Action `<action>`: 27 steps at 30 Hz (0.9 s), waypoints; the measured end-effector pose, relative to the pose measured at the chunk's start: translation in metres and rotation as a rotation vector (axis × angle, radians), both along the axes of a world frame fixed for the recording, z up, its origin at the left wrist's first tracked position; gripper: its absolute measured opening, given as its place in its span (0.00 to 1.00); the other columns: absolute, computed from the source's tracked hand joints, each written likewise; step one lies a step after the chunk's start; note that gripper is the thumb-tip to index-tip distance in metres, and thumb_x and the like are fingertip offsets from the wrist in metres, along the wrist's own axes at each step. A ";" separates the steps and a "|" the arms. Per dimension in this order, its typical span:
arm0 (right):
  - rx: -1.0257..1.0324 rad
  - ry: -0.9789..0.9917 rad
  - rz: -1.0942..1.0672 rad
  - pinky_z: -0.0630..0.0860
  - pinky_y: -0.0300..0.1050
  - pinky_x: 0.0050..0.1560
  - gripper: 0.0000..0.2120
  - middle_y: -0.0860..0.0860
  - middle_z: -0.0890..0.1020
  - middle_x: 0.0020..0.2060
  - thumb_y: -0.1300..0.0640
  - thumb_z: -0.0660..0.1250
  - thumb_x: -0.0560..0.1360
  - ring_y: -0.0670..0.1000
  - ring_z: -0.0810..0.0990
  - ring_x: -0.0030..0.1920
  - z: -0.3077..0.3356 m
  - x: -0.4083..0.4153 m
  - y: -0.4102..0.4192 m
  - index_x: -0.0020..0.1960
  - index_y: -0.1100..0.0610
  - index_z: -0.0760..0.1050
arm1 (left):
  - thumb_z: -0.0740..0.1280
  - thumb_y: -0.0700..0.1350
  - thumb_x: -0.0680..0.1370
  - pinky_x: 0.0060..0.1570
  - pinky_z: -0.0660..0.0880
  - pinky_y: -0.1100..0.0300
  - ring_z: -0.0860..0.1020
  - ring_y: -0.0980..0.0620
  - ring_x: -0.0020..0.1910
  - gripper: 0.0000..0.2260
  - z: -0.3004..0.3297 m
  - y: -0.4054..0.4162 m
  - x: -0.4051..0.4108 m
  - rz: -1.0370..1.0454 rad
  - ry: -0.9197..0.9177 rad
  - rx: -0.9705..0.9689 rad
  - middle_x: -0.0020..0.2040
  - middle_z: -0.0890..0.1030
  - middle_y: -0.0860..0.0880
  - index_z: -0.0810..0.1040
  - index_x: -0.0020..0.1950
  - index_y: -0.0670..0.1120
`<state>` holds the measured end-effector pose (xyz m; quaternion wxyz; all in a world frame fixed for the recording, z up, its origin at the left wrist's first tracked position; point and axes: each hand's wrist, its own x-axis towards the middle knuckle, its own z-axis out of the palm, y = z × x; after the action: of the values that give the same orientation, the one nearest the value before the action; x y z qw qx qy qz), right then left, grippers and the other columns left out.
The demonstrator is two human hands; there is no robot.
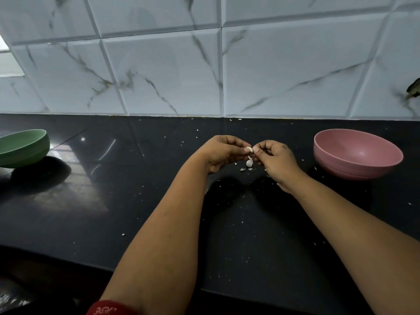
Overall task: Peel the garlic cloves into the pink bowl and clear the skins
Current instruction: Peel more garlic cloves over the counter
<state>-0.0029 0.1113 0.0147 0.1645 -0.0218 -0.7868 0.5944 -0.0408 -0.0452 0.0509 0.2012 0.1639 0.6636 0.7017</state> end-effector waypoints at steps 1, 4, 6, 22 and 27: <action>0.028 0.003 -0.006 0.79 0.46 0.47 0.05 0.56 0.83 0.41 0.58 0.65 0.79 0.50 0.80 0.41 -0.001 0.000 -0.001 0.45 0.54 0.78 | 0.67 0.30 0.75 0.40 0.79 0.67 0.84 0.54 0.37 0.04 0.001 -0.001 0.000 -0.009 0.000 0.006 0.38 0.84 0.45 0.80 0.47 0.36; 0.107 0.029 -0.004 0.78 0.51 0.48 0.07 0.53 0.81 0.41 0.56 0.61 0.80 0.50 0.79 0.41 0.001 0.002 -0.006 0.45 0.53 0.76 | 0.67 0.31 0.76 0.40 0.79 0.67 0.83 0.55 0.37 0.04 0.003 -0.005 0.001 -0.042 -0.011 0.018 0.37 0.84 0.46 0.80 0.48 0.37; 0.154 0.019 -0.001 0.77 0.51 0.48 0.07 0.53 0.80 0.41 0.55 0.60 0.81 0.50 0.78 0.40 0.003 0.002 -0.010 0.45 0.53 0.74 | 0.66 0.31 0.77 0.41 0.79 0.68 0.83 0.55 0.37 0.04 0.003 -0.008 0.001 -0.052 -0.016 0.017 0.37 0.84 0.47 0.79 0.48 0.37; 0.370 -0.003 -0.185 0.67 0.46 0.42 0.18 0.56 0.76 0.42 0.51 0.53 0.83 0.54 0.73 0.43 0.022 -0.002 -0.049 0.47 0.63 0.73 | 0.68 0.33 0.76 0.43 0.80 0.66 0.83 0.53 0.39 0.05 -0.004 -0.029 0.020 0.070 -0.014 0.095 0.42 0.85 0.45 0.80 0.51 0.36; 0.524 0.090 -0.150 0.56 0.42 0.35 0.17 0.55 0.74 0.38 0.51 0.53 0.83 0.53 0.71 0.40 0.022 0.003 -0.045 0.44 0.62 0.71 | 0.69 0.34 0.76 0.37 0.78 0.67 0.83 0.53 0.38 0.04 -0.005 -0.033 0.024 0.087 0.004 0.057 0.41 0.84 0.46 0.81 0.49 0.39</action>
<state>-0.0003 0.0662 0.0369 0.2430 -0.0105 -0.9018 0.3572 -0.0166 -0.0784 0.0460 0.1644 0.1421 0.6503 0.7280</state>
